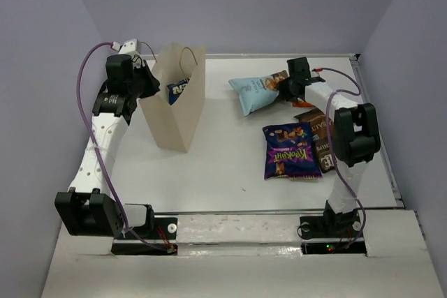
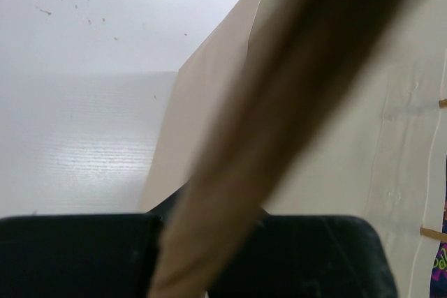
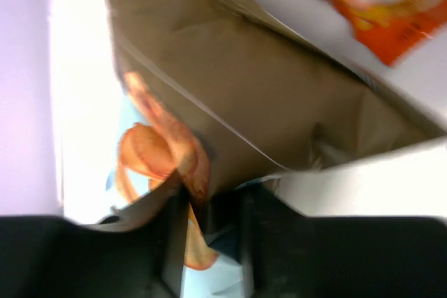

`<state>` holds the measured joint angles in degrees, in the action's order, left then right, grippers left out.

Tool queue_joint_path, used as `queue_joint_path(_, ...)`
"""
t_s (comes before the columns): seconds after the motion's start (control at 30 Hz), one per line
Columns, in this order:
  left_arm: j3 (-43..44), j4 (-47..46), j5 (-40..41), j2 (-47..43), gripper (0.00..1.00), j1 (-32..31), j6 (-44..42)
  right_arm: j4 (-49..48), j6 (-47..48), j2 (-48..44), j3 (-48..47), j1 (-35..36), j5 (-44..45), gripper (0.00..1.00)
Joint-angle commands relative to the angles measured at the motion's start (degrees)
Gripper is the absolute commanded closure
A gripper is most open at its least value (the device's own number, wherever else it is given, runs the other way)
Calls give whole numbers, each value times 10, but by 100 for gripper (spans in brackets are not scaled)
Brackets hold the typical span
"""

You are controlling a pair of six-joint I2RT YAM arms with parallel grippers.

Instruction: Place the snacks into the paper bag

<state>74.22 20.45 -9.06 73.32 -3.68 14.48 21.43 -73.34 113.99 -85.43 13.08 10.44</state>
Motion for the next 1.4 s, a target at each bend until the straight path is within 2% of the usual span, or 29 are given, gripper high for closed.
queue_joint_path(0.0, -6, -30, -9, -26, 100, 0, -1, 12, 21, 10, 17, -3, 22, 90)
queue_joint_path(0.07, -6, -30, -10, -27, 100, 1, -1, 9, 31, 4, 18, -3, 20, 99)
queue_joint_path(0.27, -4, -31, -10, -27, 100, 0, -5, 0, 127, -53, -25, 11, 40, 99)
queue_joint_path(0.37, 0, -33, -10, -24, 100, 0, -10, -38, 215, -99, -52, 32, 34, 99)
queue_joint_path(0.47, 1, -34, -10, -22, 100, 0, -14, -53, 272, -134, -99, 56, 62, 99)
queue_joint_path(0.63, -2, -37, -12, -25, 100, -1, -16, -83, 362, -173, -232, 108, 135, 99)
queue_joint_path(0.77, -10, -38, -13, -27, 100, -4, -21, -180, 488, -145, -329, 207, 180, 99)
queue_joint_path(0.9, -14, -40, -11, -28, 100, -9, -25, -284, 538, -67, -433, 258, 199, 99)
queue_joint_path(0.97, -15, -42, -11, -27, 100, -11, -26, -335, 579, 2, -506, 279, 202, 99)
queue_joint_path(1.1, -14, -46, -10, -25, 100, -10, -28, -392, 601, 93, -588, 309, 194, 99)
queue_joint_path(1.17, -14, -48, -10, -21, 100, -10, -24, -399, 599, 112, -594, 317, 194, 99)
queue_joint_path(1.23, -11, -48, -9, -19, 100, -11, -19, -399, 585, 100, -557, 323, 181, 99)
queue_joint_path(1.37, -8, -55, -5, -15, 100, -10, -17, -422, 542, 22, -419, 323, 161, 99)
